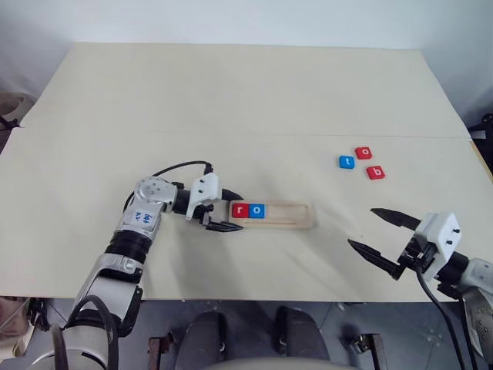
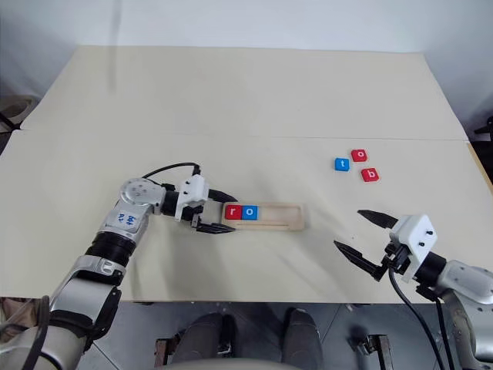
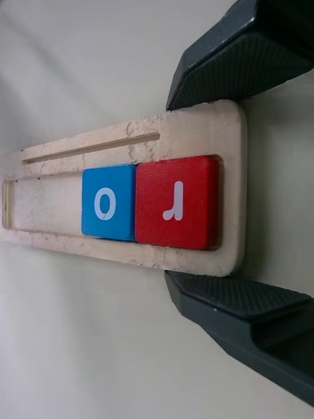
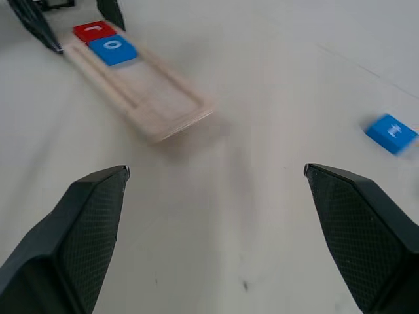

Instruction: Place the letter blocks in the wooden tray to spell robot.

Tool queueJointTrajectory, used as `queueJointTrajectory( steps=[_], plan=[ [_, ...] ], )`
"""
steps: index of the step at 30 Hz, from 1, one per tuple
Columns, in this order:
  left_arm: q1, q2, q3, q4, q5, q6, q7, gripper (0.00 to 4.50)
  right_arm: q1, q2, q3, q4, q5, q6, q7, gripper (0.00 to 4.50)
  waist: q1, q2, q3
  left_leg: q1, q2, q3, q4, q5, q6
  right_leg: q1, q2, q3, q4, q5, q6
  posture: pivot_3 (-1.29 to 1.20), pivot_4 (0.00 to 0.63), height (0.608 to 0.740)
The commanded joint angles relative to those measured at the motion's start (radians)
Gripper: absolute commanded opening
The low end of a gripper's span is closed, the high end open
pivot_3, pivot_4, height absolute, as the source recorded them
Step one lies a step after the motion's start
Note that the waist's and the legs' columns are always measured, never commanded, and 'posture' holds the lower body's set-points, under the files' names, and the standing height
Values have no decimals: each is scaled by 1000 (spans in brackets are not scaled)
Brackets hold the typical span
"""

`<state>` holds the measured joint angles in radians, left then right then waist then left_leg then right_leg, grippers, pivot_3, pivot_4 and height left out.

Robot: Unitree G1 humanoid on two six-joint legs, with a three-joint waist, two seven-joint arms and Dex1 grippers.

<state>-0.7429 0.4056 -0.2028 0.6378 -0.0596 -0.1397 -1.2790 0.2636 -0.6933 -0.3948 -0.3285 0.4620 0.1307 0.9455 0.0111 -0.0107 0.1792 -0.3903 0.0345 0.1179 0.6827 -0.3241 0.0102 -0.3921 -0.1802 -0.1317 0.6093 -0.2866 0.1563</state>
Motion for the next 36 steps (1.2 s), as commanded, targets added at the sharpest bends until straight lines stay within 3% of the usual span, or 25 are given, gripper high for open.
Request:
queueJointTrajectory(
  steps=[1,9,12,15,20,26,32,36],
  plan=[
    [-26,-12,-11,30,24,-3,31,3392,27,12,-48,-57,22,-18,-21,4500,3,0,0,0,0,0,0,0,0,0,0,0,0,0,0,0,150,740],
    [-61,-49,-17,100,28,-10,38,3392,85,33,-79,-82,23,-22,-47,4500,15,0,0,0,0,-1,0,0,0,1,0,0,0,0,0,0,150,740],
    [-57,-54,3,82,-5,0,24,4411,102,40,-88,-89,22,-16,-59,4500,14,0,0,0,0,-1,1,0,0,0,0,0,0,0,0,0,150,740],
    [-49,-53,43,58,-46,-27,29,4462,121,53,-103,-97,21,-14,-83,4500,13,0,0,0,0,-1,1,0,0,0,0,0,0,0,0,0,150,740],
    [-11,-4,184,-19,-211,-89,-55,4462,183,118,-172,-117,34,-19,-154,4500,12,0,0,-1,0,-1,0,0,0,-1,0,0,0,0,0,0,150,740],
    [143,146,301,-208,-300,37,-34,4462,238,219,-242,-66,25,-61,-226,4500,-1,2,-1,1,1,0,-1,0,0,-1,0,1,1,0,0,0,150,740],
    [311,191,361,-375,-335,65,27,4462,132,236,-195,9,4,-97,-273,4500,-12,2,-1,1,1,-1,-1,0,0,0,0,1,1,0,0,0,150,740],
    [369,194,363,-482,-365,139,64,4462,-55,161,-112,47,-10,53,-336,4500,-17,3,-1,2,1,-6,-1,0,0,0,0,2,2,0,0,0,150,740]
  ],
)
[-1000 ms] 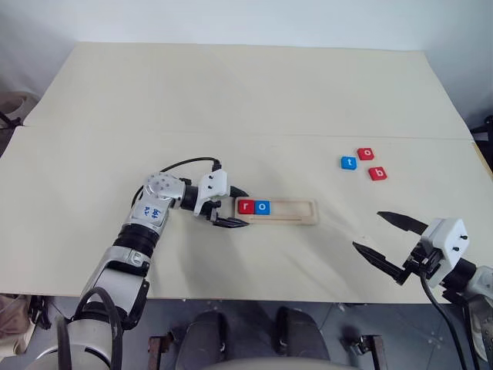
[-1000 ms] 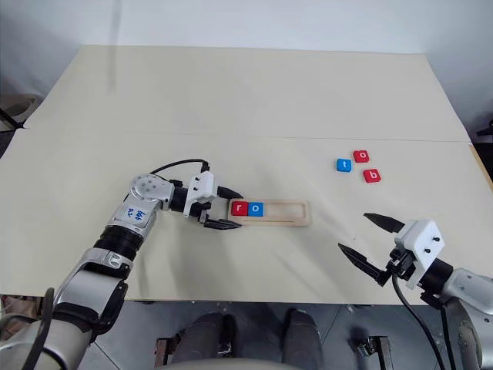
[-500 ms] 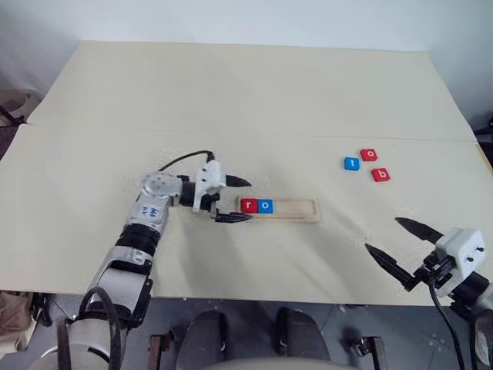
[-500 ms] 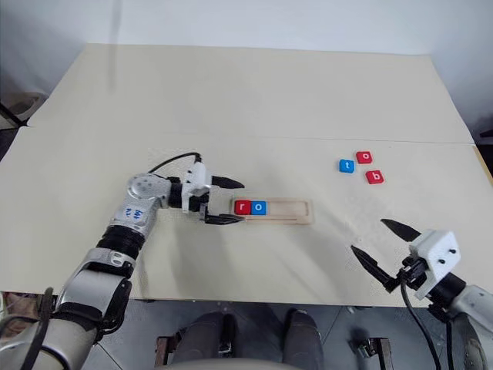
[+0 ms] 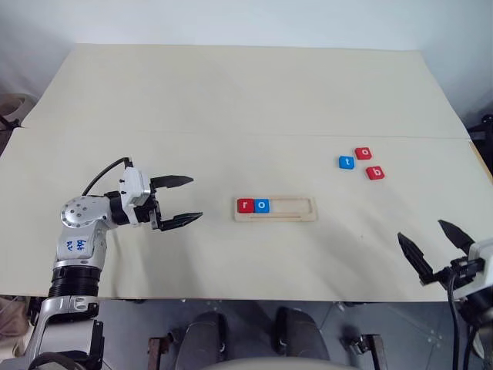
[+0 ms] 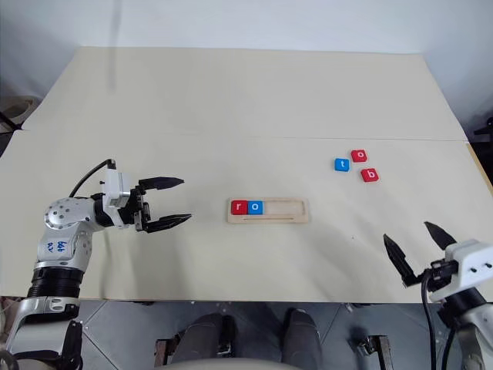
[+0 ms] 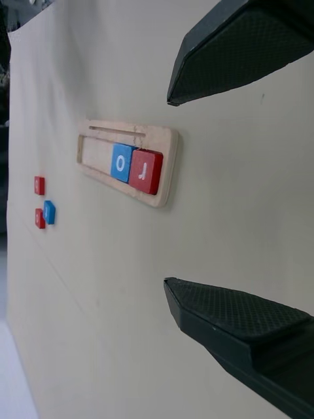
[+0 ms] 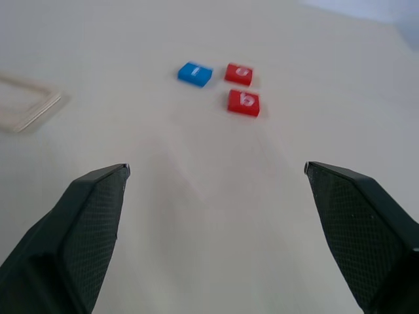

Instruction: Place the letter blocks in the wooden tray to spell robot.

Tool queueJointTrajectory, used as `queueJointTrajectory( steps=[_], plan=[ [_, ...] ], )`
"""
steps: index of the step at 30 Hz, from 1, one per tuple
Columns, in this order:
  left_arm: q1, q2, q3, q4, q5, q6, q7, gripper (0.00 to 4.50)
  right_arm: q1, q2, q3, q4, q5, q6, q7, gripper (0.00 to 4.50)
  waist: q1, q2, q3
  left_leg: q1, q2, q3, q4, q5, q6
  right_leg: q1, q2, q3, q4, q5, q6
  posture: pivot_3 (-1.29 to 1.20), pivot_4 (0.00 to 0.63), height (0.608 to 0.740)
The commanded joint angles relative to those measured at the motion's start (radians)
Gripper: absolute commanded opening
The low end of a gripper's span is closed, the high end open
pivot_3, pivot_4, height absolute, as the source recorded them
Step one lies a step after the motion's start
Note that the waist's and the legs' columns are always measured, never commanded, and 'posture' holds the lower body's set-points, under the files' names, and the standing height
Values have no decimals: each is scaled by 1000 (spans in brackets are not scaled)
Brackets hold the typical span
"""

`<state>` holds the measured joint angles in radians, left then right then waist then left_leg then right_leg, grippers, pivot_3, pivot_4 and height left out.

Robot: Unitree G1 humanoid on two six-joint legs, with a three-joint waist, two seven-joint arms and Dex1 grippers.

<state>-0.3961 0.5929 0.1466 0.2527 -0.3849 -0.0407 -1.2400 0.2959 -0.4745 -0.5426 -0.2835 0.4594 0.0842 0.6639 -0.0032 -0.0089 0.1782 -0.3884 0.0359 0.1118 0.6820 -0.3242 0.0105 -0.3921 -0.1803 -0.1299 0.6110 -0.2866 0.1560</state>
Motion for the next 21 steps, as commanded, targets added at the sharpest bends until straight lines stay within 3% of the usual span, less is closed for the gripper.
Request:
queueJointTrajectory(
  steps=[1,6,11,21],
  plan=[
    [38,8,12,-118,-44,53,33,4462,-135,-80,52,10,-7,162,-81,4500,-4,2,-1,0,0,-1,0,0,0,0,0,1,0,0,0,0,150,740],
    [111,2,11,-193,-50,83,73,4462,-401,-183,153,122,-37,433,-176,4500,-2,3,-1,1,0,0,-1,0,0,-1,0,2,0,0,-1,0,150,740],
    [157,-6,7,-244,-49,94,111,4462,-667,-173,230,281,-68,559,-246,4500,2,3,0,0,0,7,0,0,0,-2,0,1,1,0,-1,0,150,740],
    [170,-10,-1,-279,-54,105,149,4462,-819,-168,322,363,-112,695,-276,4500,-1,3,0,-3,0,7,0,0,0,-2,0,-1,-1,0,0,0,150,740]
  ],
)
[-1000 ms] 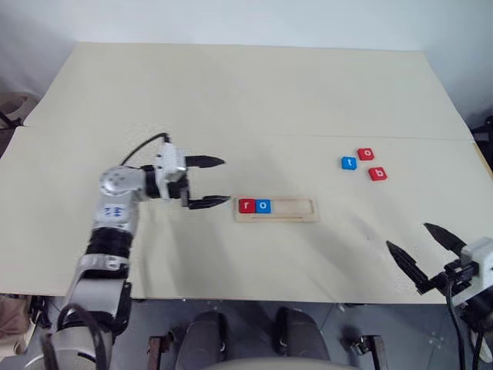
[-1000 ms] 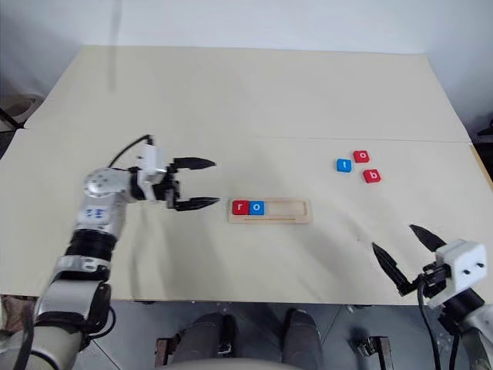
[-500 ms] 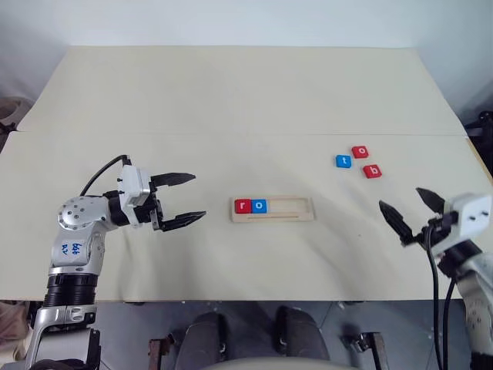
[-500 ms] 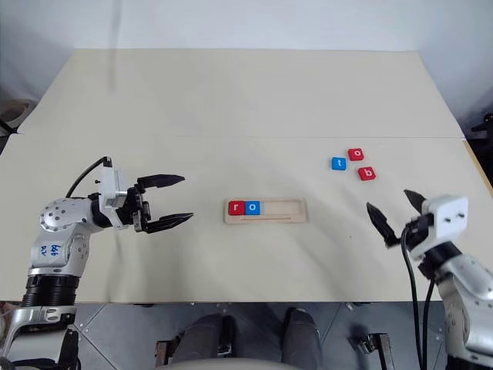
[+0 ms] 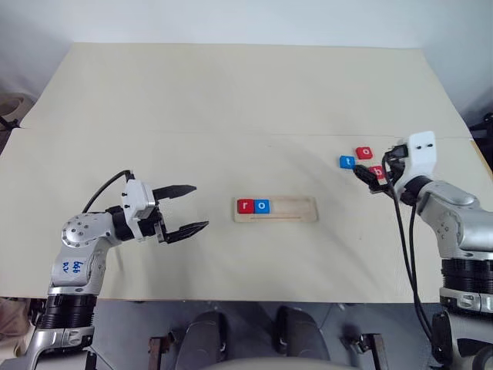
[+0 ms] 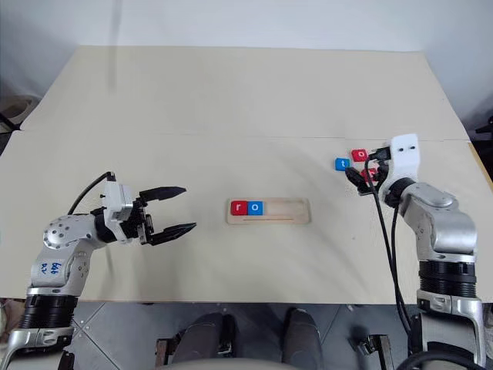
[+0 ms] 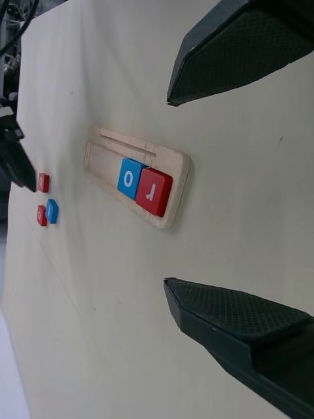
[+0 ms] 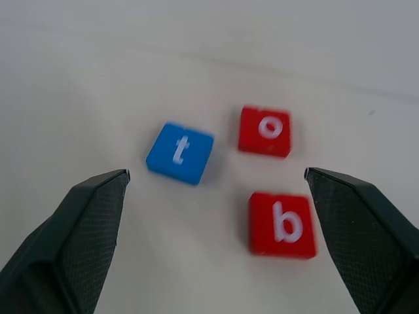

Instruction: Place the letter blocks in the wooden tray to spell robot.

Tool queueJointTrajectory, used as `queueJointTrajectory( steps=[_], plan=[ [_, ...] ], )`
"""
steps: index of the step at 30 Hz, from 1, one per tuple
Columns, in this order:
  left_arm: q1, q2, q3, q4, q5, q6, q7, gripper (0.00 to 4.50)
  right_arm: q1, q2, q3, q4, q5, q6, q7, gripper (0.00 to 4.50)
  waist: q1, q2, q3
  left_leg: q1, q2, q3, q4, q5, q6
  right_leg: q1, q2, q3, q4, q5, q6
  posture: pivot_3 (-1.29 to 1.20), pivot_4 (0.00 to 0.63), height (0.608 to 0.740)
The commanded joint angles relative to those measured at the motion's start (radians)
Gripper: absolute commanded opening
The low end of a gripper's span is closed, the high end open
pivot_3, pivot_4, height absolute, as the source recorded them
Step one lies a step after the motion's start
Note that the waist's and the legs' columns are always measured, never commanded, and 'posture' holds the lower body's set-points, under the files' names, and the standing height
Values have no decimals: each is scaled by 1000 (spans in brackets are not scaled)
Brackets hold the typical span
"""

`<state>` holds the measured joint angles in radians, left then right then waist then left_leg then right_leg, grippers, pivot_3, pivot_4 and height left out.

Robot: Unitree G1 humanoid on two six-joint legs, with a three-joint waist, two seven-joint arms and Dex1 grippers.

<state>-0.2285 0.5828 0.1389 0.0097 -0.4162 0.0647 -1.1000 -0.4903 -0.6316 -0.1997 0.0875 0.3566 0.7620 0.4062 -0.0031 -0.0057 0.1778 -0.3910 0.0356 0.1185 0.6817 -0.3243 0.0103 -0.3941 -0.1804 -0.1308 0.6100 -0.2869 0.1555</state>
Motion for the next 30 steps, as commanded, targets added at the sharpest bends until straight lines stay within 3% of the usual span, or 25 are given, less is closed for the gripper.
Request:
queueJointTrajectory(
  steps=[1,10,21,24,30],
  plan=[
    [3,0,6,-38,-23,0,10,4462,-36,-13,-22,-8,-12,15,-16,4500,-2,0,0,0,0,0,0,0,0,0,0,0,0,0,0,0,150,740],
    [-8,-2,-7,-43,-24,6,17,4462,-26,-14,-30,-10,-19,22,-22,4500,-2,0,0,0,0,0,0,0,0,0,0,0,0,0,0,0,150,740],
    [-11,-1,-15,-59,-27,8,33,4462,-113,-15,-7,296,-88,-116,8,4500,-12,0,0,0,0,1,0,0,0,0,0,0,0,0,0,0,150,740],
    [-3,0,-12,-66,-28,8,38,4500,-131,-10,3,337,-95,-146,40,3996,-17,0,0,0,0,1,0,0,0,0,0,0,0,0,0,0,150,740],
    [-2,-4,-14,-68,-28,8,45,4500,-136,-7,13,351,-98,-157,82,1922,-25,0,0,0,0,0,0,0,0,0,0,0,0,0,0,0,150,740]
  ],
)
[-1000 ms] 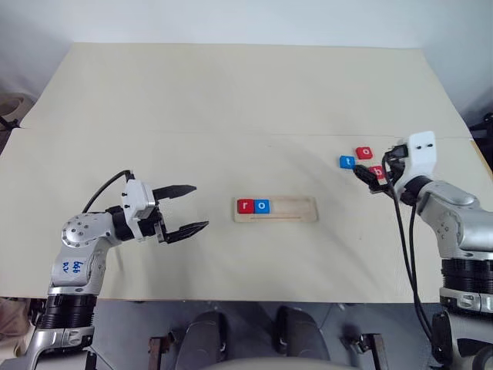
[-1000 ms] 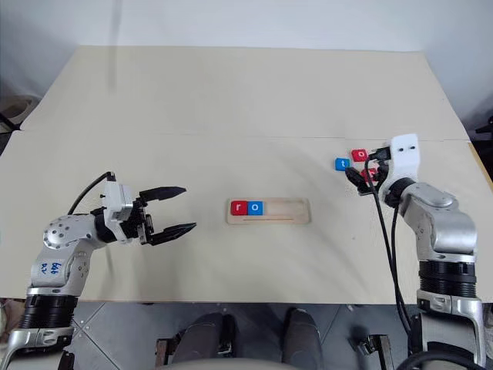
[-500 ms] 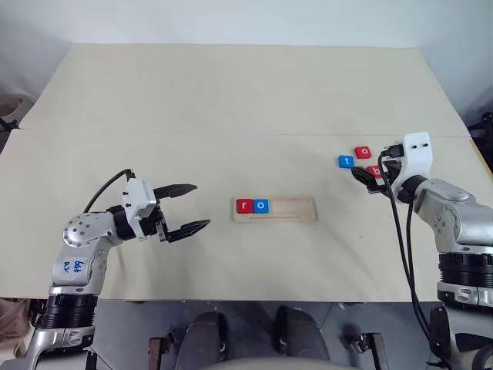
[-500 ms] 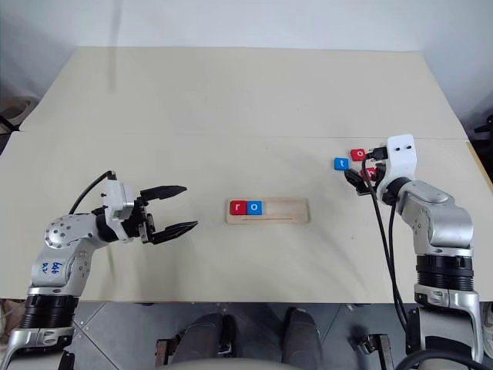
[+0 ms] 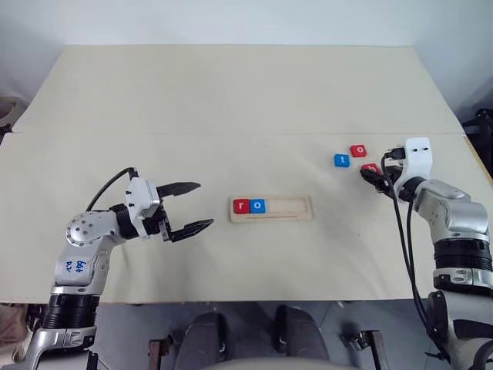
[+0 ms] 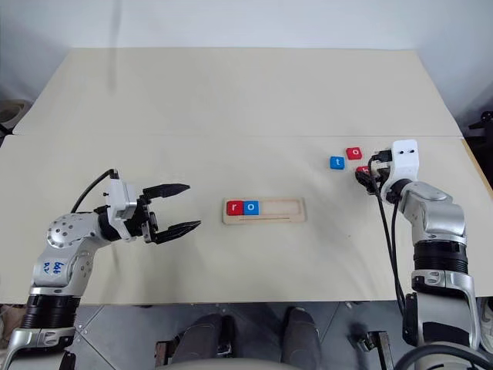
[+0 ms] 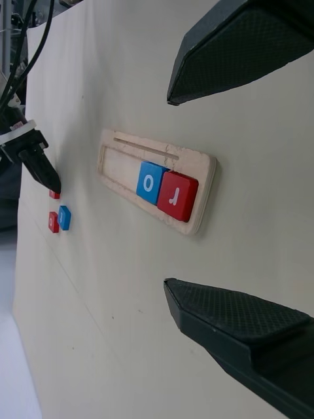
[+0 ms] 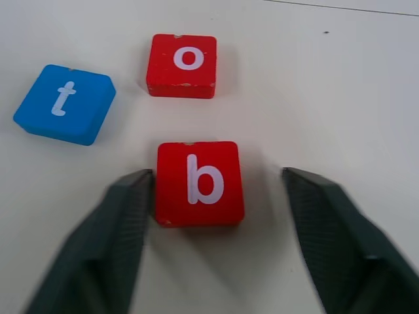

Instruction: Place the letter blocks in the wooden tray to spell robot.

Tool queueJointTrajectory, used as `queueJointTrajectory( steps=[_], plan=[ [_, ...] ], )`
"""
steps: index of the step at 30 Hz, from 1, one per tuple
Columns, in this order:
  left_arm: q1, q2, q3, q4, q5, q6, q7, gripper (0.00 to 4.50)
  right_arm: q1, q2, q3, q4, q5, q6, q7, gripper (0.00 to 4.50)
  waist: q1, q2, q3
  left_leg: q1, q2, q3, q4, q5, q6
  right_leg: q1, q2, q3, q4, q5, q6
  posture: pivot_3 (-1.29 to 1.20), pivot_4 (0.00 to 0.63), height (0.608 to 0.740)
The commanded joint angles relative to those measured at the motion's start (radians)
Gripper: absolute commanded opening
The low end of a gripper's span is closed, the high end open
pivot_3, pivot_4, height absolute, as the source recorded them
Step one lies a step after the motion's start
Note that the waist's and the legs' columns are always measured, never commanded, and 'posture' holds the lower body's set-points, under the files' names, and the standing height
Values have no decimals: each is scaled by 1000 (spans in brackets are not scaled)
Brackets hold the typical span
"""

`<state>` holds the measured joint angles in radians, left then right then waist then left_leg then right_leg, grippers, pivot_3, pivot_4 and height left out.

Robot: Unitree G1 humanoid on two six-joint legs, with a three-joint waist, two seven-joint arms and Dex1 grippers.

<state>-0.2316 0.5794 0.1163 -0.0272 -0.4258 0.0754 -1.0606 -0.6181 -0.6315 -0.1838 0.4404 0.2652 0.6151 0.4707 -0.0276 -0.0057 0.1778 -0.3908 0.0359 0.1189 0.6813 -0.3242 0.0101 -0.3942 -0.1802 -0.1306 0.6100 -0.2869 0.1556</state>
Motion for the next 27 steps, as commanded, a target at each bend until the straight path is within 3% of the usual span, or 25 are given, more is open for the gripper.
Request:
queueJointTrajectory(
  steps=[1,6,12,16,22,27],
  plan=[
    [-1,-1,7,-29,-18,-4,6,4500,-2,-8,-6,-17,-3,-3,19,1617,0,0,0,0,0,0,0,0,0,0,0,0,0,0,0,0,150,740],
    [-9,-6,1,-21,-19,-2,2,4500,107,-20,-58,-259,46,117,-3,1617,4,0,0,0,0,0,0,0,0,0,0,0,0,0,0,0,150,740],
    [-34,-8,-19,11,-26,9,-33,4500,345,42,-169,-772,178,422,-98,1617,14,0,0,-1,0,-1,0,0,0,0,0,0,-1,0,0,0,150,740],
    [-52,-14,-36,31,-25,12,-59,4500,434,148,-219,-962,205,534,-202,1617,15,0,0,0,0,-1,0,0,0,0,0,0,0,0,0,0,150,740],
    [-72,-26,-52,40,-20,8,-65,4500,492,320,-180,-1087,217,582,-295,1617,21,0,0,-1,0,-1,-1,0,0,-1,0,0,0,0,0,0,150,740],
    [-68,-24,-46,27,-20,6,-56,4500,459,299,-149,-1056,211,569,-285,3189,21,0,0,-1,0,-1,-1,-1,0,-1,0,1,0,0,0,0,150,740]
  ],
)
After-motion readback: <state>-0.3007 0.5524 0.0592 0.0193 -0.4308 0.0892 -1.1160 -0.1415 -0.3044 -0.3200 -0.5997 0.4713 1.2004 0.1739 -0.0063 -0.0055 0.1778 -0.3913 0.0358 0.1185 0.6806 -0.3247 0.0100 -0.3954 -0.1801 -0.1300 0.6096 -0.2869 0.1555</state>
